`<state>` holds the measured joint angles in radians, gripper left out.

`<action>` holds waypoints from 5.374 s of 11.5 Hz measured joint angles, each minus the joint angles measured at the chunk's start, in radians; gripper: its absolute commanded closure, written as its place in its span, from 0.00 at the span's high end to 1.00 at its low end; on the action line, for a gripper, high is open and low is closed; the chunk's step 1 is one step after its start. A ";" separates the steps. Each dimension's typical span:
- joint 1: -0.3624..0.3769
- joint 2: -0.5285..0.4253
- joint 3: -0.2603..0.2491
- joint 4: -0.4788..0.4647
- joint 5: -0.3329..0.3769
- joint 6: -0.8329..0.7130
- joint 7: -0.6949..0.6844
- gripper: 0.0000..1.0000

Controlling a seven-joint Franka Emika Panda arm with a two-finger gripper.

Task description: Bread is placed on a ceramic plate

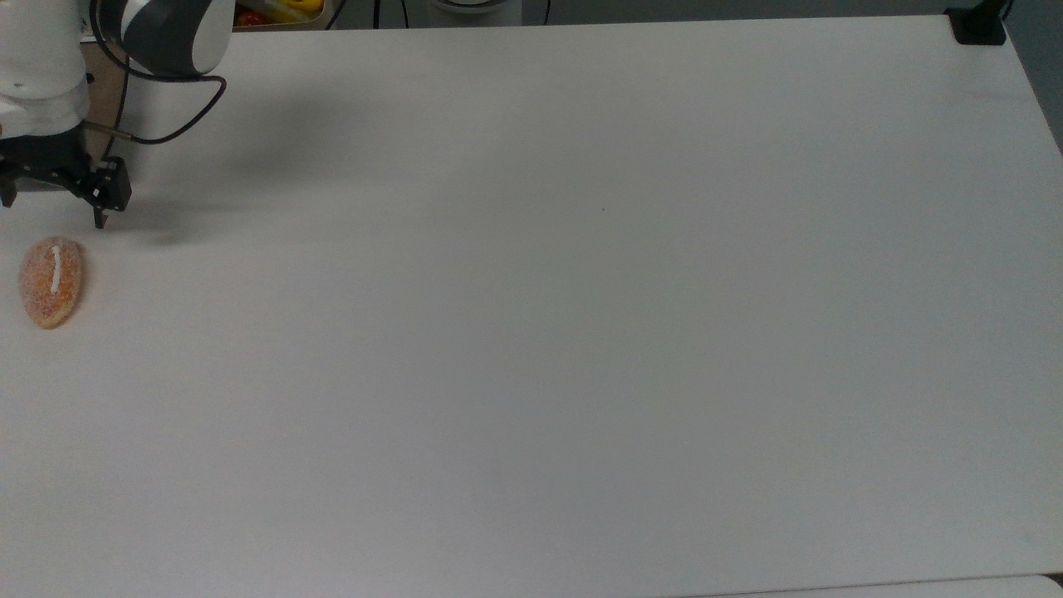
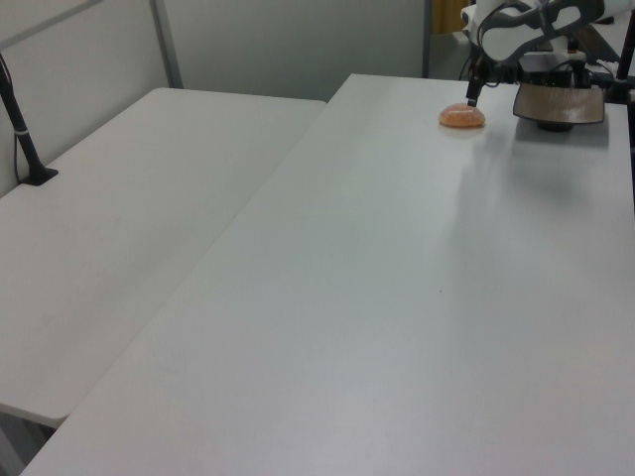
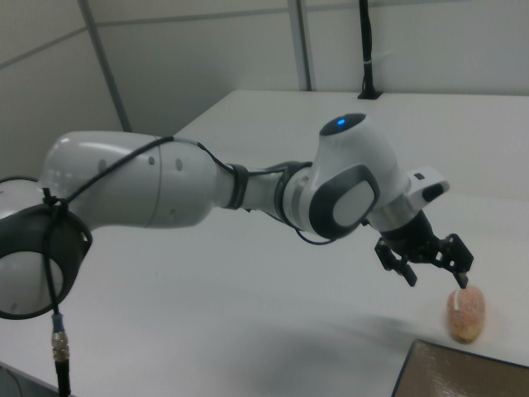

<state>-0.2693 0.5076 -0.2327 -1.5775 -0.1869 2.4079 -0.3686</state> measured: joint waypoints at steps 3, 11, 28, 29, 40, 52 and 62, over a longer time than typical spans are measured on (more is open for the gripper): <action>-0.003 0.067 0.000 0.004 -0.001 0.129 -0.003 1.00; -0.017 0.136 -0.002 0.019 -0.001 0.215 -0.036 1.00; -0.031 0.175 -0.003 0.047 -0.001 0.250 -0.043 0.38; -0.032 0.175 -0.003 0.051 -0.001 0.250 -0.042 0.38; -0.144 -0.132 -0.006 -0.094 0.126 -0.014 -0.205 0.44; -0.209 -0.194 -0.025 -0.258 0.126 -0.014 -0.413 1.00; -0.144 -0.273 0.097 -0.088 0.255 -0.284 -0.056 1.00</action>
<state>-0.4135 0.2350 -0.1356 -1.6656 0.0679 2.1236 -0.4247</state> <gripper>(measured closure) 0.000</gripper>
